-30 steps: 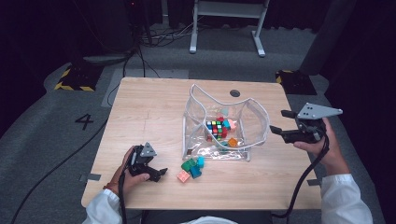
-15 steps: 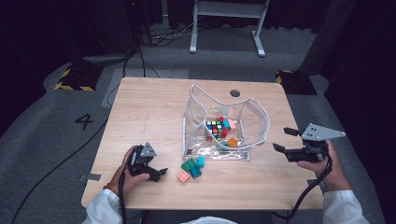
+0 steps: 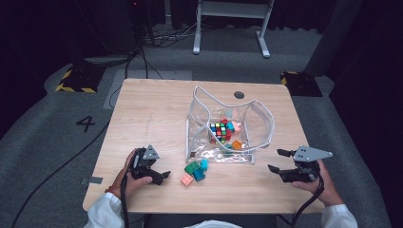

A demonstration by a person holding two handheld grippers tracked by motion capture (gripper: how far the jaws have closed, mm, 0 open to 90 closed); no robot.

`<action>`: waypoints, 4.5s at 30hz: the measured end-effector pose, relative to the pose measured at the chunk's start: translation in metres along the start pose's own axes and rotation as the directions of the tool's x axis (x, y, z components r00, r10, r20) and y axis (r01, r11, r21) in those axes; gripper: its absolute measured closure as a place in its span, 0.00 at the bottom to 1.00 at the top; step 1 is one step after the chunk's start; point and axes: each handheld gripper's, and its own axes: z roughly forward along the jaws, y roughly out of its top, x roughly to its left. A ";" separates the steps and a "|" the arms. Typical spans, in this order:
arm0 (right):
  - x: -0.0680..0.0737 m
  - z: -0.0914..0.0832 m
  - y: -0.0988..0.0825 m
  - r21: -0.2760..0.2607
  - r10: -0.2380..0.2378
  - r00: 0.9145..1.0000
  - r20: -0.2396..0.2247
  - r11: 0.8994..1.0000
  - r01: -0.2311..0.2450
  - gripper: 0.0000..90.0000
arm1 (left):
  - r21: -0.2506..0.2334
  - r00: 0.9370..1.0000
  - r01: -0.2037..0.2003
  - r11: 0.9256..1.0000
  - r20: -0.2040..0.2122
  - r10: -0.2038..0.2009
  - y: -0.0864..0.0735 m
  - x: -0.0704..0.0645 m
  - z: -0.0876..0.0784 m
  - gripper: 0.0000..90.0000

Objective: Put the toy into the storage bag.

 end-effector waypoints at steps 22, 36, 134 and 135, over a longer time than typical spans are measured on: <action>0.065 0.096 0.007 0.040 -0.051 0.986 -0.161 0.998 0.058 0.44 | 0.000 1.000 0.003 1.000 0.003 -0.003 0.000 0.000 0.000 0.00; 0.101 0.164 0.040 0.017 -0.108 0.977 -0.183 0.993 0.113 0.50 | 0.000 1.000 0.000 1.000 0.001 0.000 0.000 0.000 0.000 0.00; -0.037 -0.014 0.012 -0.100 0.064 0.993 0.104 0.994 -0.053 0.66 | 0.000 1.000 0.014 1.000 0.015 -0.014 0.000 -0.001 0.001 0.00; -0.040 -0.016 0.016 -0.102 0.056 0.992 0.112 0.994 -0.045 0.66 | 0.000 1.000 0.014 1.000 0.015 -0.014 0.000 -0.001 0.001 0.00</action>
